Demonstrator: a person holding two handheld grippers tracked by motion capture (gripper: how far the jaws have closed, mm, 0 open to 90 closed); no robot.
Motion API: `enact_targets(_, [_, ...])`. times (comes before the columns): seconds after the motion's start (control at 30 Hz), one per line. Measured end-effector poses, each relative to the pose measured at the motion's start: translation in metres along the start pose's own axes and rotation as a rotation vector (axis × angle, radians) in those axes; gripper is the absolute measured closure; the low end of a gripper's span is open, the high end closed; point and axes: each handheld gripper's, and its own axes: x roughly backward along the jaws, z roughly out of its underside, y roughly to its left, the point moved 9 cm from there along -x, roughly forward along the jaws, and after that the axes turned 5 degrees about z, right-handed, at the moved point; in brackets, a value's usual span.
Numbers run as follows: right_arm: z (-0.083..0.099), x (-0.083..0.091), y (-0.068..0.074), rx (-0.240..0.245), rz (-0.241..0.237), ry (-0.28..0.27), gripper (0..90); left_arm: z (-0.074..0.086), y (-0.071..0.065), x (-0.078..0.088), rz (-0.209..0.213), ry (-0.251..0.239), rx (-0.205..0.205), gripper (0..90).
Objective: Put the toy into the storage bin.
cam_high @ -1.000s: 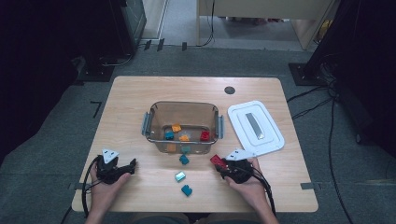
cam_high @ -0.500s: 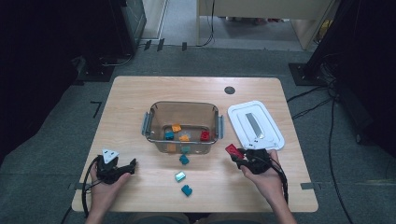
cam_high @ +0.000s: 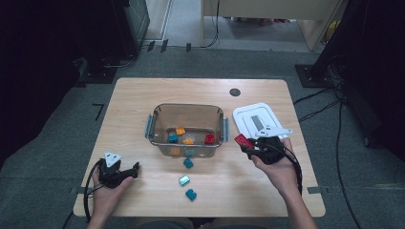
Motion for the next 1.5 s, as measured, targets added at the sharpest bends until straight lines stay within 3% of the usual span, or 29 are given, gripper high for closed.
enact_targets(0.23, [-0.03, 0.007, 0.002, 0.015, 0.001, -0.022, 60.2, 0.0, 0.0, 0.0, -0.001, -0.001, -0.002, 15.7])
enact_targets(0.37, [-0.048, 0.007, 0.009, 0.051, -0.008, -0.025, 60.2, 0.0, 0.0, 0.0, 0.0, 0.0, 0.0, 15.7])
enact_targets(0.67, [-0.073, -0.012, 0.032, 0.104, -0.046, -0.014, 60.2, 0.0, 0.0, 0.0, 0.0, 0.0, -0.001, 15.7])
enact_targets(0.97, [-0.085, -0.047, 0.059, 0.12, -0.088, 0.023, 60.2, 0.0, 0.0, 0.0, 0.0, -0.001, 0.0, 15.7])
enact_targets(1.33, [-0.084, -0.088, 0.075, 0.13, -0.073, 0.078, 59.9, 0.0, 0.0, 0.0, 0.0, -0.001, 0.0, 15.7])
enact_targets(1.5, [-0.087, -0.084, 0.075, 0.143, -0.053, 0.051, 46.8, 0.0, 0.0, 0.0, -0.001, 0.0, 0.0, 15.7])
